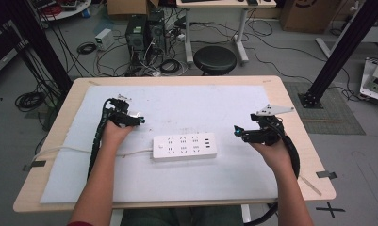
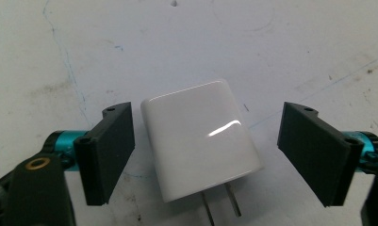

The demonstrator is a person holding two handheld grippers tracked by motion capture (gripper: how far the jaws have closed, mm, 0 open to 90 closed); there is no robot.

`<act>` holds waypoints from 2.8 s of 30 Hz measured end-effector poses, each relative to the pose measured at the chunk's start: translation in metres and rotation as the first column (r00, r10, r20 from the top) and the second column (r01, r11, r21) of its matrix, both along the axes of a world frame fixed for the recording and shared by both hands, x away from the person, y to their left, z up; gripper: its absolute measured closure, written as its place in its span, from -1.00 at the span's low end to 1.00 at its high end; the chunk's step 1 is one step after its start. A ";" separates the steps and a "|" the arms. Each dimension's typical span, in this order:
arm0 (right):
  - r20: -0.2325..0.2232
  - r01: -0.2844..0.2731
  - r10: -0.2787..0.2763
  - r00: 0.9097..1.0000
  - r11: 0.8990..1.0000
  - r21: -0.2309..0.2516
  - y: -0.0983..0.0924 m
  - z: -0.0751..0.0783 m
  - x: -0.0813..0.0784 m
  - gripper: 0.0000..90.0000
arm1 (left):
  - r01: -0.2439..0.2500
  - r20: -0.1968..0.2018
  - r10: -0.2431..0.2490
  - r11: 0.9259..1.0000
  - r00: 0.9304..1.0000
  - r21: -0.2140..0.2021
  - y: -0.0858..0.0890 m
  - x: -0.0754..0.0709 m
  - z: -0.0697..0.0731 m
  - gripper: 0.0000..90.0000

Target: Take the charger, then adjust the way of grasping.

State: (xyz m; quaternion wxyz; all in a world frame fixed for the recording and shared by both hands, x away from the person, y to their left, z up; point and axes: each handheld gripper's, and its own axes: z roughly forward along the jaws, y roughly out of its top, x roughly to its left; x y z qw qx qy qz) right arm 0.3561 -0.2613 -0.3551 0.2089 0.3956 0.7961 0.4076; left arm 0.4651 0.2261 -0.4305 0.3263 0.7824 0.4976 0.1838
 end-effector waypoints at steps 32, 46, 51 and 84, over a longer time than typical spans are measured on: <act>0.003 -0.005 0.005 1.000 1.000 -0.002 0.004 0.003 -0.001 -0.60 | 0.034 0.007 -0.034 0.999 0.999 -0.004 0.004 -0.007 0.004 -0.06; 0.031 -0.078 0.078 0.996 0.997 0.000 0.015 0.020 -0.010 -0.60 | 0.205 0.134 -0.200 0.978 0.971 -0.028 0.010 -0.080 0.070 -0.06; 0.009 -0.123 0.123 0.992 0.992 0.033 0.020 0.022 -0.014 -0.60 | 0.320 0.166 -0.317 0.947 0.934 0.007 0.005 -0.105 0.085 -0.06; -0.256 -0.282 0.414 0.873 0.859 0.427 0.100 -0.016 -0.051 -0.60 | 0.671 0.404 -0.700 0.702 0.588 0.238 -0.095 -0.199 0.053 -0.06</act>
